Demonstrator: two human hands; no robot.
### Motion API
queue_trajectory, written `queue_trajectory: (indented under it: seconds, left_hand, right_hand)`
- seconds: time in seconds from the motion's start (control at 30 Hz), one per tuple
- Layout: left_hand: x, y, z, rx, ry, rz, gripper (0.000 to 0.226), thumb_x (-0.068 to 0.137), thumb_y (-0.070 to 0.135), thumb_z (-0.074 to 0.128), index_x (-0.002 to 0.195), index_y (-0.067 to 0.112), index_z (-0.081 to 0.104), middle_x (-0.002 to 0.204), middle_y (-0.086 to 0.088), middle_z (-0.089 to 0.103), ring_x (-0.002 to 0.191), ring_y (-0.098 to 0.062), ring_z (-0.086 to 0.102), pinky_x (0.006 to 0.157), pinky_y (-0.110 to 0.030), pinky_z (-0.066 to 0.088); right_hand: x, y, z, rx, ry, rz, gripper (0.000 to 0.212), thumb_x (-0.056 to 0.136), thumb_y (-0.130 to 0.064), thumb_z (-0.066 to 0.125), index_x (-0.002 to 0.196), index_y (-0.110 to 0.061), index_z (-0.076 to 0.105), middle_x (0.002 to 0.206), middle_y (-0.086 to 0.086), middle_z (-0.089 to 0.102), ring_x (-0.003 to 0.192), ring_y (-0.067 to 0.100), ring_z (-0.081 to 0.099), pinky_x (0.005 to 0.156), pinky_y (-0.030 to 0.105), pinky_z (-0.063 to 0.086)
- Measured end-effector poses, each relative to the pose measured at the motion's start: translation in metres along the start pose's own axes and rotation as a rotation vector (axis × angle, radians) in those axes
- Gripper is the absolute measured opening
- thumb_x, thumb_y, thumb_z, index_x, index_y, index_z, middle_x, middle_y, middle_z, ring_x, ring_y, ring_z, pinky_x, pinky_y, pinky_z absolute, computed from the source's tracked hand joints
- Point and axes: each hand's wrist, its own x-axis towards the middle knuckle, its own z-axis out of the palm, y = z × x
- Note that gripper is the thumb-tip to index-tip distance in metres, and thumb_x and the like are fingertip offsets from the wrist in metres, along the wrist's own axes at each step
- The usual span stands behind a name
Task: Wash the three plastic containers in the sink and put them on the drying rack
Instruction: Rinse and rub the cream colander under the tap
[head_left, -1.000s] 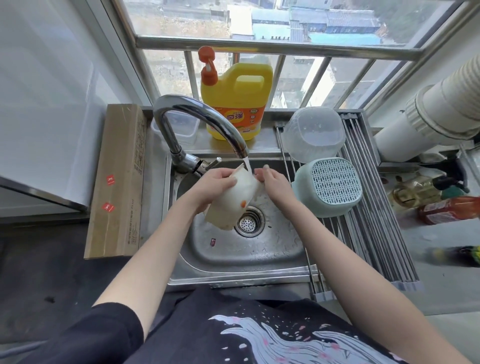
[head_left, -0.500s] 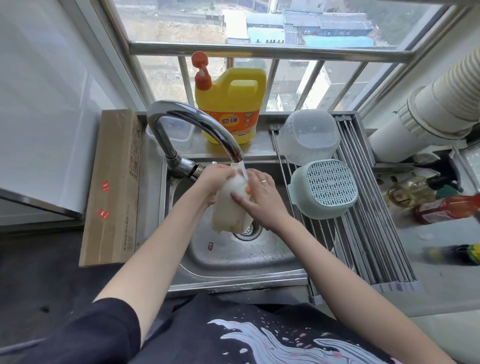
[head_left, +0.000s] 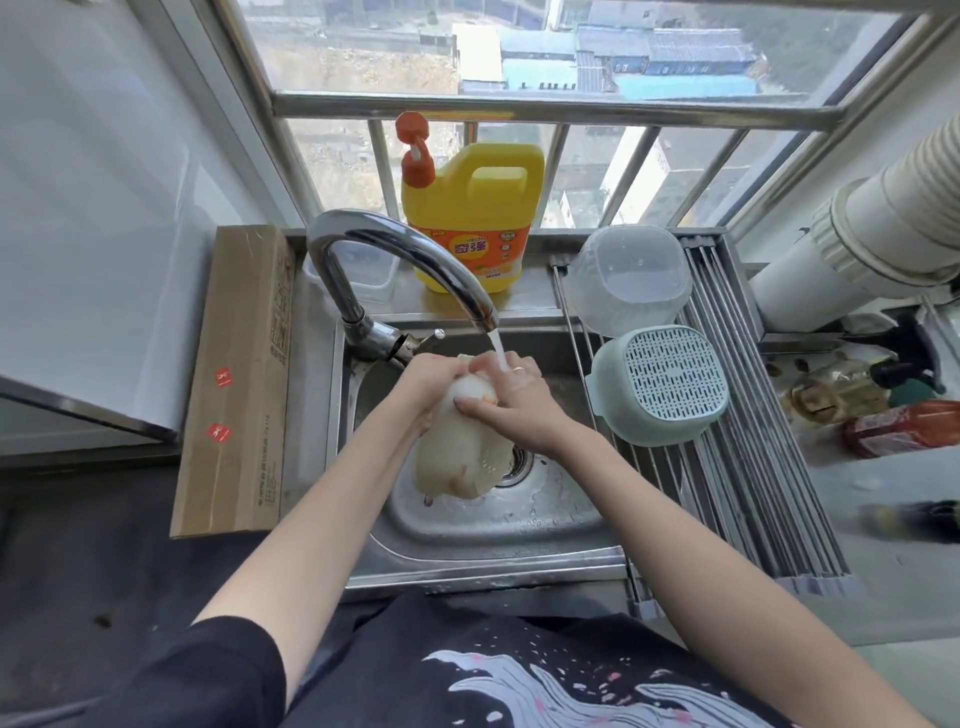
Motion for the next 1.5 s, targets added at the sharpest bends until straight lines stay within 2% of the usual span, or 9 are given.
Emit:
queue_trajectory:
  seconds: [0.2,0.43,0.57,0.73,0.87,0.97,1.17,1.37,1.5]
  left_hand:
    - [-0.003,-0.004,0.012,0.065,0.024,0.057,0.04,0.085,-0.002,0.055,0.047,0.013,0.052,0.04,0.005,0.047,0.043,-0.01,0.042,0.045,-0.021,0.032]
    - [0.014,0.005,0.024,0.065,0.115,0.174,0.02,0.058,0.024,0.053,0.066,0.008,0.062,0.071,-0.014,0.054,0.073,-0.02,0.049,0.066,-0.037,0.044]
    - [0.0,0.018,0.025,0.144,0.149,0.24,0.014,0.06,0.025,0.05,0.052,0.014,0.054,0.068,-0.01,0.056,0.069,-0.02,0.047,0.067,-0.031,0.04]
    - [0.0,0.01,0.025,0.14,0.114,0.241,0.026,0.076,0.006,0.052,0.052,0.014,0.052,0.049,0.003,0.045,0.067,-0.02,0.037,0.062,-0.029,0.03]
    - [0.002,0.007,0.028,0.145,0.096,0.247,0.013,0.067,0.016,0.053,0.056,0.015,0.06,0.066,-0.012,0.049,0.071,-0.021,0.043,0.066,-0.031,0.034]
    - [0.007,0.012,0.028,0.062,0.101,0.201,0.009,0.055,0.016,0.055,0.058,0.01,0.062,0.075,-0.016,0.057,0.074,-0.021,0.052,0.07,-0.034,0.042]
    - [0.004,0.0,0.027,0.134,0.078,0.144,0.028,0.069,0.014,0.057,0.041,0.015,0.055,0.052,-0.004,0.046,0.061,-0.02,0.04,0.059,-0.03,0.031]
    - [0.024,0.007,0.025,0.106,0.156,0.154,0.018,0.079,0.003,0.057,0.062,0.007,0.061,0.073,-0.015,0.059,0.076,-0.023,0.054,0.07,-0.036,0.046]
    - [0.017,0.005,0.021,0.18,0.1,0.045,0.016,0.091,0.011,0.056,0.085,-0.001,0.065,0.077,-0.012,0.058,0.08,-0.023,0.055,0.07,-0.032,0.046]
  right_hand:
    - [0.007,0.012,0.004,0.297,0.105,0.194,0.043,0.086,-0.043,0.027,0.106,-0.022,0.058,0.098,0.005,0.048,0.106,0.028,0.04,0.086,0.034,0.028]
    - [-0.001,-0.01,0.022,-0.106,0.216,0.12,0.062,0.093,-0.046,0.03,0.138,-0.006,0.043,0.136,0.019,0.049,0.13,0.037,0.041,0.109,0.044,0.03]
    - [-0.001,-0.009,0.013,-0.175,0.413,-0.007,0.051,0.093,-0.039,0.033,0.126,-0.008,0.057,0.112,0.015,0.062,0.102,0.036,0.054,0.084,0.044,0.041]
    - [0.021,0.005,-0.005,0.328,0.438,0.191,0.029,0.093,-0.016,0.043,0.088,-0.01,0.07,0.096,0.01,0.067,0.098,0.031,0.056,0.089,0.044,0.039]
    - [0.013,0.002,0.002,0.057,0.247,0.221,0.05,0.09,-0.038,0.029,0.117,-0.012,0.061,0.119,0.013,0.06,0.116,0.034,0.05,0.098,0.048,0.038]
    - [-0.007,-0.012,0.017,-0.217,0.181,0.099,0.064,0.093,-0.049,0.025,0.145,-0.013,0.034,0.143,0.012,0.044,0.138,0.031,0.031,0.115,0.05,0.014]
    - [0.014,0.017,-0.01,0.181,0.28,0.169,0.052,0.091,-0.033,0.022,0.091,-0.004,0.066,0.092,0.016,0.065,0.093,0.033,0.056,0.081,0.04,0.04]
    - [-0.006,-0.017,0.013,-0.226,0.127,0.098,0.055,0.097,-0.042,0.033,0.144,-0.013,0.035,0.144,0.015,0.043,0.141,0.028,0.028,0.116,0.053,0.004]
    - [-0.006,-0.006,0.011,-0.087,0.267,-0.018,0.059,0.089,-0.047,0.02,0.117,-0.012,0.058,0.106,0.012,0.061,0.103,0.032,0.055,0.095,0.046,0.035]
